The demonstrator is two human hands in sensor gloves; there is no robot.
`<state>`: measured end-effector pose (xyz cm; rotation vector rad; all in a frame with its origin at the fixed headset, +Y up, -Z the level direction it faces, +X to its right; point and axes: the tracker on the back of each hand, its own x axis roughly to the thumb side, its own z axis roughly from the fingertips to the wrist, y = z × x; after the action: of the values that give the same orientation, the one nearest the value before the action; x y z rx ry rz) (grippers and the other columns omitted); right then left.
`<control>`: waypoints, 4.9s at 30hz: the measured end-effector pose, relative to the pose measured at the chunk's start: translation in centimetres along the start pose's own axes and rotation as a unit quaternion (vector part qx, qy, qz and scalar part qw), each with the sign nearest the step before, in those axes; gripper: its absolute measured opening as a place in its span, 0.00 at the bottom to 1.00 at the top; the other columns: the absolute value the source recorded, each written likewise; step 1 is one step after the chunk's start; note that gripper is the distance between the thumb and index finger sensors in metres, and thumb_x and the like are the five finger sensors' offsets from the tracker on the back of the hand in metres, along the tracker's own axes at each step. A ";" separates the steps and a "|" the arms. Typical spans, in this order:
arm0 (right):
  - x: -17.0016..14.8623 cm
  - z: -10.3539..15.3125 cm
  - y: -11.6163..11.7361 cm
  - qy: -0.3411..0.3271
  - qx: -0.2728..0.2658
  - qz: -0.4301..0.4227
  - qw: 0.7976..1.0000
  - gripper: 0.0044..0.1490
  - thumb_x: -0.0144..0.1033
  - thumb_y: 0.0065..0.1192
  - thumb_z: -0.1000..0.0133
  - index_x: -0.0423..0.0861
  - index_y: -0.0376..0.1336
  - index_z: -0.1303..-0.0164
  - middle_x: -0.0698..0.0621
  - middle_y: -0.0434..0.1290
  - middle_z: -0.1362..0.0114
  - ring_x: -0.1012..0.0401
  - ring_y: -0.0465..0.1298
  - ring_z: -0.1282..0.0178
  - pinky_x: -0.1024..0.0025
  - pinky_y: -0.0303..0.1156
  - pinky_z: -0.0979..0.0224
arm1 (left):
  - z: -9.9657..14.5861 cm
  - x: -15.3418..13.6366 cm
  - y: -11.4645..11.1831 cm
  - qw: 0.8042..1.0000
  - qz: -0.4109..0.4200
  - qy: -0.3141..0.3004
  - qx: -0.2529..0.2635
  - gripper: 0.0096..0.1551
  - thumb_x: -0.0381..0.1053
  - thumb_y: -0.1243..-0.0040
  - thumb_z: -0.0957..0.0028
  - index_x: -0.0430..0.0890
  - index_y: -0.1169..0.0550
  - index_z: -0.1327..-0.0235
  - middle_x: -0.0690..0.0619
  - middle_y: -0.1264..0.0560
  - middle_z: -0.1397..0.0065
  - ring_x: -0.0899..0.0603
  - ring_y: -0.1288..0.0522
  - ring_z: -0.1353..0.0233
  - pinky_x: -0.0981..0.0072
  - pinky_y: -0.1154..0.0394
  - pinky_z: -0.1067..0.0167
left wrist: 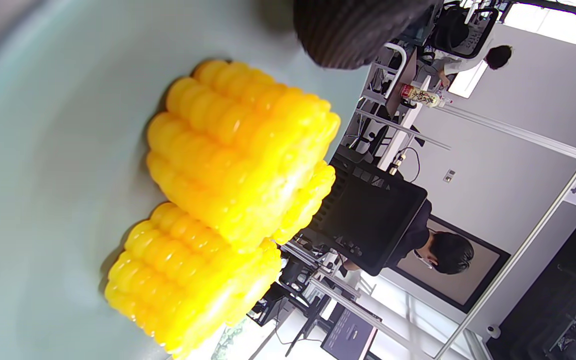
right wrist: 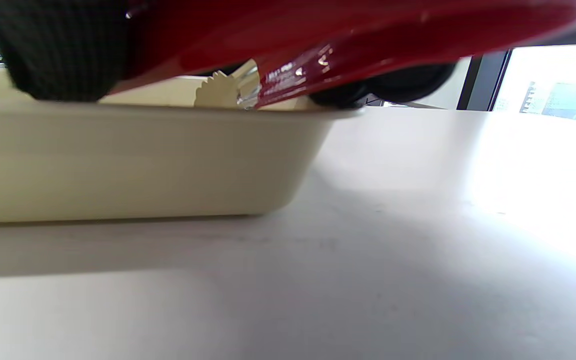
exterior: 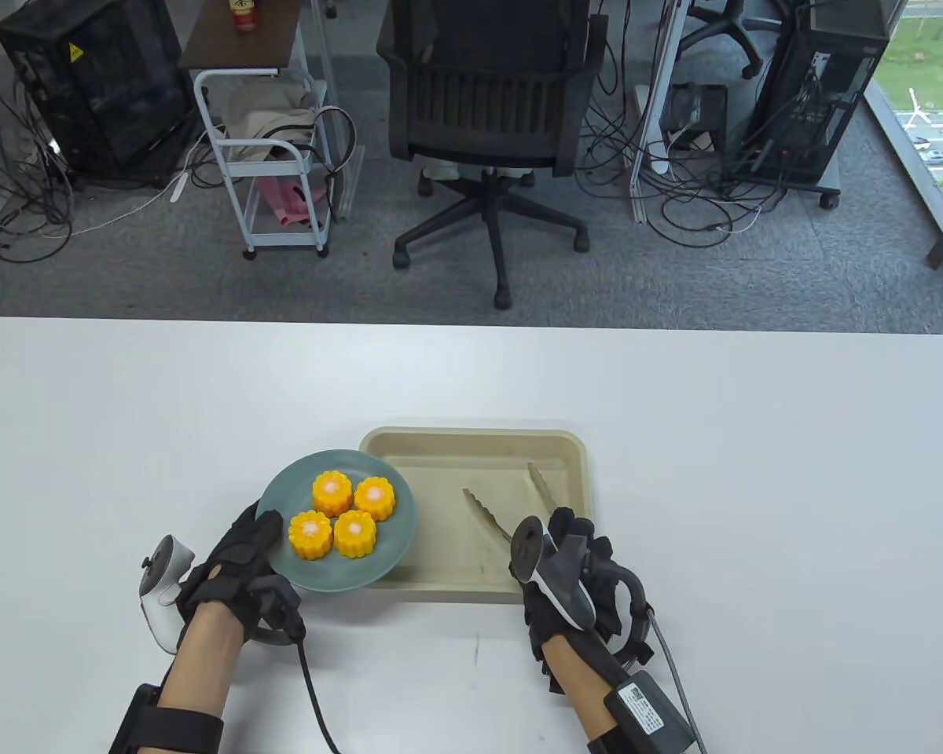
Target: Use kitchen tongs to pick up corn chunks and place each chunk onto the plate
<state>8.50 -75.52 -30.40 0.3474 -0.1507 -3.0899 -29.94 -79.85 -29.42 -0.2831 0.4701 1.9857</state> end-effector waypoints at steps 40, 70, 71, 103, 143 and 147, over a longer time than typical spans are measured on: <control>-6.6 -0.2 -4.9 -0.101 -0.044 -0.200 0.974 0.48 0.77 0.49 0.54 0.79 0.41 0.21 0.65 0.30 0.07 0.53 0.31 0.08 0.39 0.35 0.16 | 0.1 1.0 1.4 0.999 0.032 -0.005 0.005 0.32 0.49 0.47 0.44 0.51 0.36 0.25 0.41 0.25 0.31 0.32 0.15 0.38 0.46 0.13 0.48; -6.1 -0.2 -4.4 -0.097 -0.009 -0.185 0.978 0.50 0.77 0.48 0.53 0.76 0.41 0.20 0.62 0.28 0.08 0.52 0.30 0.09 0.38 0.34 0.17 | -1.3 0.7 10.8 0.986 0.094 0.045 0.128 0.33 0.49 0.49 0.43 0.56 0.40 0.23 0.42 0.31 0.23 0.30 0.25 0.27 0.39 0.25 0.35; -6.1 -0.2 -4.4 -0.098 -0.009 -0.186 0.978 0.49 0.77 0.48 0.53 0.76 0.41 0.20 0.62 0.28 0.08 0.52 0.31 0.09 0.38 0.34 0.17 | -1.4 0.7 11.0 0.986 0.095 0.047 0.131 0.33 0.49 0.49 0.43 0.56 0.40 0.23 0.42 0.32 0.23 0.30 0.25 0.27 0.39 0.25 0.35; -5.7 0.1 -4.5 -0.106 0.012 -0.181 0.978 0.49 0.76 0.48 0.53 0.76 0.42 0.19 0.61 0.29 0.07 0.51 0.31 0.09 0.37 0.34 0.17 | 1.9 5.8 8.9 0.950 -0.145 -0.088 0.263 0.42 0.57 0.54 0.41 0.47 0.54 0.20 0.37 0.62 0.17 0.24 0.60 0.16 0.23 0.52 0.29; -4.5 0.6 -4.1 -0.121 0.018 -0.173 0.977 0.49 0.76 0.48 0.53 0.76 0.43 0.19 0.60 0.31 0.06 0.51 0.32 0.09 0.37 0.34 0.17 | 2.3 -0.4 -17.5 0.736 -0.631 -0.211 -0.123 0.48 0.66 0.49 0.45 0.58 0.55 0.16 0.44 0.69 0.14 0.32 0.76 0.16 0.19 0.70 0.34; -4.5 0.6 -4.2 -0.121 0.017 -0.171 0.978 0.49 0.77 0.48 0.53 0.76 0.43 0.19 0.60 0.31 0.06 0.50 0.33 0.09 0.37 0.34 0.18 | 2.1 -0.4 -17.4 0.738 -0.630 -0.206 -0.124 0.48 0.66 0.49 0.45 0.58 0.55 0.16 0.44 0.69 0.14 0.32 0.76 0.16 0.19 0.70 0.34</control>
<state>12.67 -71.11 -29.21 -0.0092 -0.1630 -3.4669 -14.19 -72.40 -30.87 -0.2126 -0.2849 0.6848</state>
